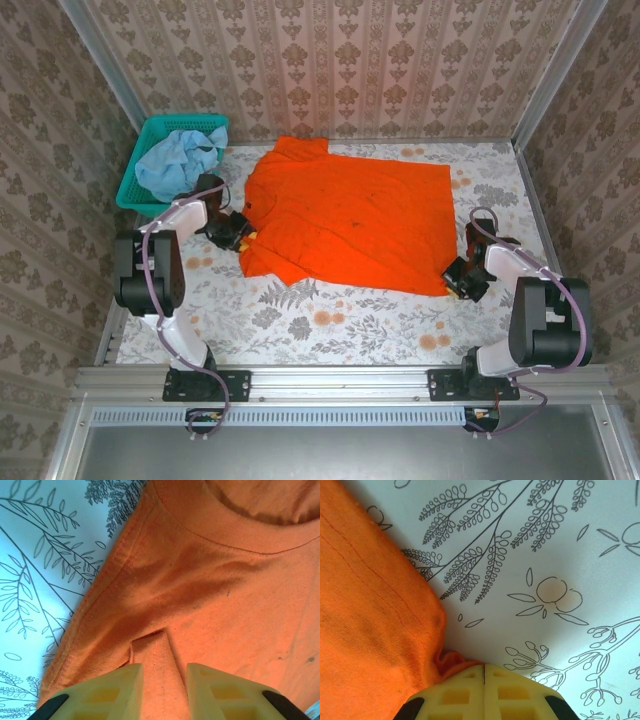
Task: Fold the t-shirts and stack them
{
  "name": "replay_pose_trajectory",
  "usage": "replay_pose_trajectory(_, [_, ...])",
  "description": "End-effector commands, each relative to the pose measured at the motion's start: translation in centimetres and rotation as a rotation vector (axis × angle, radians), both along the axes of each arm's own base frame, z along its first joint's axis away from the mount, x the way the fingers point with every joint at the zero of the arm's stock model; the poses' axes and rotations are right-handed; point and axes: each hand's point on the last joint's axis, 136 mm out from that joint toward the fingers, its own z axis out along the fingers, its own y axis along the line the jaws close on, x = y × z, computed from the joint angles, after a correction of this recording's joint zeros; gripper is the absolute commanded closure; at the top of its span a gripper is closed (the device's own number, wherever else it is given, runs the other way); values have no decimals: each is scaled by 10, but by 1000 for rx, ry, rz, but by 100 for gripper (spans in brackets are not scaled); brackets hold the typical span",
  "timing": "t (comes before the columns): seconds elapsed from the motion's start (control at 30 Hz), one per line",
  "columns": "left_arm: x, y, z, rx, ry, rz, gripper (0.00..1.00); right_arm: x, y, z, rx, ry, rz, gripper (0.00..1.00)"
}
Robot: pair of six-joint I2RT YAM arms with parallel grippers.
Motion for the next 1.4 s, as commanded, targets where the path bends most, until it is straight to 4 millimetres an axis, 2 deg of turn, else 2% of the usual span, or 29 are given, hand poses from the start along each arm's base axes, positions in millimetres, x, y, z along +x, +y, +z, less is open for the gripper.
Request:
replay_pose_trajectory(0.0, [-9,1,-13,22,47,-27,71,-6,1,-5,11,19,5,99])
replay_pose_trajectory(0.3, [-17,6,-20,64,67,-46,71,-6,1,-5,10,18,5,99])
replay_pose_trajectory(0.83, [-8,2,-30,58,74,-65,72,-8,1,-6,10,24,3,99])
replay_pose_trajectory(1.37, [1,-1,-22,112,51,-138,69,-7,1,-8,11,30,3,99])
